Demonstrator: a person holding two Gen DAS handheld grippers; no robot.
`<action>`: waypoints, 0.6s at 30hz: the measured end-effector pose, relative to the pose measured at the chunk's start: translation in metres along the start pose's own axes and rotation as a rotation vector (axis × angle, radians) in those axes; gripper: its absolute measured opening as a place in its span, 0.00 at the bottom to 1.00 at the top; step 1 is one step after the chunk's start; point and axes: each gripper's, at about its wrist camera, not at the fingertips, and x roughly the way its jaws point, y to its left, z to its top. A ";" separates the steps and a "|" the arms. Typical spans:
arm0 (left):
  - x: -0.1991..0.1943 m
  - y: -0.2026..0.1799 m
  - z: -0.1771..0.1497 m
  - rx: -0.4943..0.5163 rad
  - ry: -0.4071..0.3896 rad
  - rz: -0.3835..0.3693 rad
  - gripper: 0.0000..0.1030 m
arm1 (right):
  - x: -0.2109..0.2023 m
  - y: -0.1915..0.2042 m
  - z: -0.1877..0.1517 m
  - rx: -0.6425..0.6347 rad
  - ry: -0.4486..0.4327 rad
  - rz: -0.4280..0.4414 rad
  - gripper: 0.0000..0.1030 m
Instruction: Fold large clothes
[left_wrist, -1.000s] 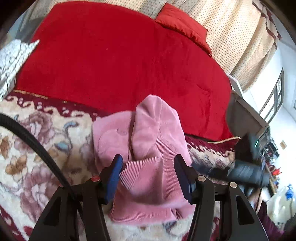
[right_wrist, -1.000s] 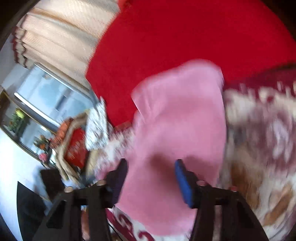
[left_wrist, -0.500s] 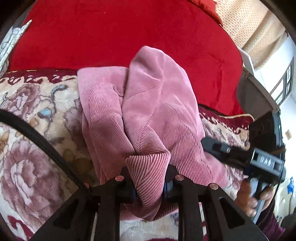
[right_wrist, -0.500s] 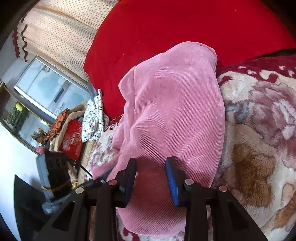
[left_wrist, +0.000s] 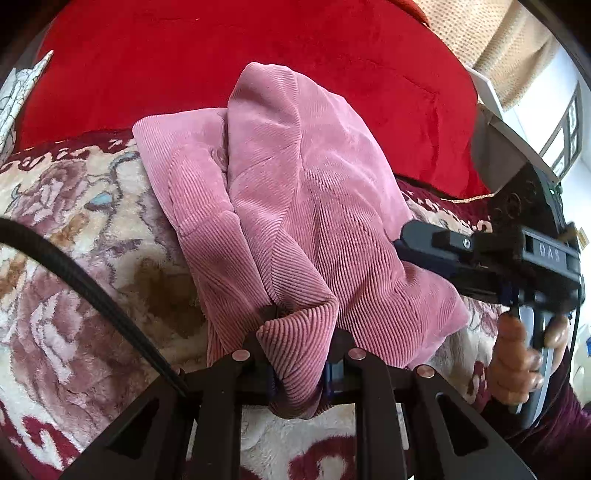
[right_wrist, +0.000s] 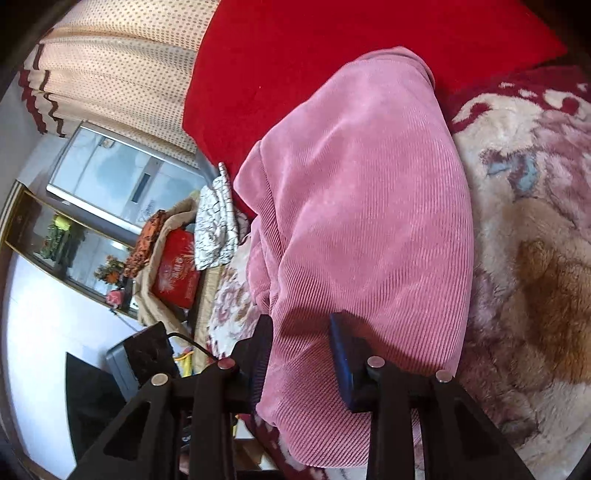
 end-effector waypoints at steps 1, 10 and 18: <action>-0.001 0.001 0.001 -0.008 0.000 -0.006 0.20 | -0.001 0.003 -0.001 -0.012 -0.001 -0.011 0.34; -0.041 0.002 0.027 -0.065 -0.129 0.011 0.25 | -0.031 0.034 0.011 -0.107 -0.111 -0.025 0.37; 0.006 -0.004 0.021 -0.007 -0.014 0.157 0.38 | 0.002 -0.017 0.029 0.086 -0.019 -0.046 0.35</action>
